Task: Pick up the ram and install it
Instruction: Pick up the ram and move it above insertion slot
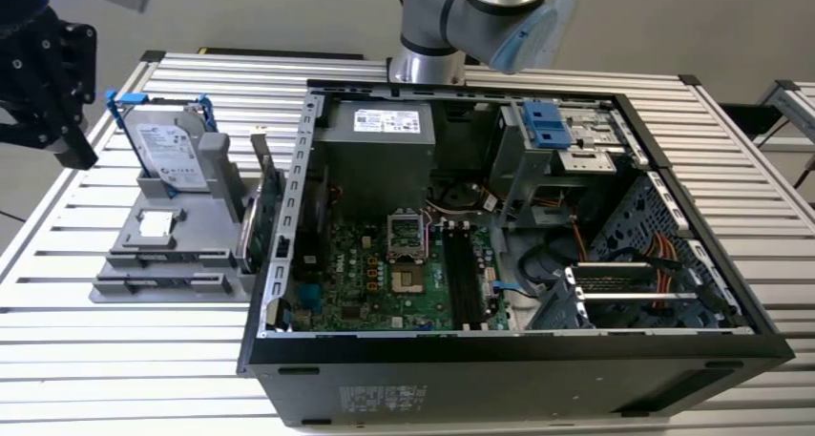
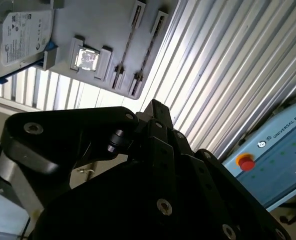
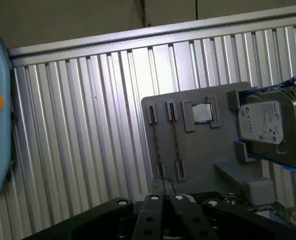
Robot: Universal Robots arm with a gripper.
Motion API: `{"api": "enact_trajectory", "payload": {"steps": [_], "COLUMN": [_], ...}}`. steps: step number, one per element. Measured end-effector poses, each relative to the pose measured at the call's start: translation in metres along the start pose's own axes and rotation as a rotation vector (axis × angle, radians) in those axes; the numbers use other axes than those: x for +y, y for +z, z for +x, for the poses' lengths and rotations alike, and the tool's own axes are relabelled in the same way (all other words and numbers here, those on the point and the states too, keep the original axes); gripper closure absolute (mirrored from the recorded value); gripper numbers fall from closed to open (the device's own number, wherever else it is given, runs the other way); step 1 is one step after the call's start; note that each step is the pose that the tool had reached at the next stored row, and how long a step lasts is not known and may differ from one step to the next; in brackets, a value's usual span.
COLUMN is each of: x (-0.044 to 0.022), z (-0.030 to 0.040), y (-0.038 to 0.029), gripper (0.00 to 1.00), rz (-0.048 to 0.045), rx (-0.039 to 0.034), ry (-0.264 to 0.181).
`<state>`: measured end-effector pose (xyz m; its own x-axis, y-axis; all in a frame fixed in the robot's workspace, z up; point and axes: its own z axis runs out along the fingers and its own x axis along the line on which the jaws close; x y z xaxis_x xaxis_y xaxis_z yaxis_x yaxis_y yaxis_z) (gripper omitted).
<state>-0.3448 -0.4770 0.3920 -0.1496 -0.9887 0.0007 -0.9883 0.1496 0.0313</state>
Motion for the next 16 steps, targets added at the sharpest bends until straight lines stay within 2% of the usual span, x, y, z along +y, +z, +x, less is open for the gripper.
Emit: {"api": "enact_trajectory", "payload": {"steps": [4, 6, 16], "x": [0.0000, 0.0000, 0.0000], "z": [0.0000, 0.0000, -0.0003], "y": [0.0002, 0.0004, 0.0015], "gripper": [1.00, 1.00, 1.00], "rz": [0.0012, 0.0012, 0.0014], "rx": [0.0012, 0.0028, 0.0063], "ry": [-0.051, -0.100, -0.216]}}
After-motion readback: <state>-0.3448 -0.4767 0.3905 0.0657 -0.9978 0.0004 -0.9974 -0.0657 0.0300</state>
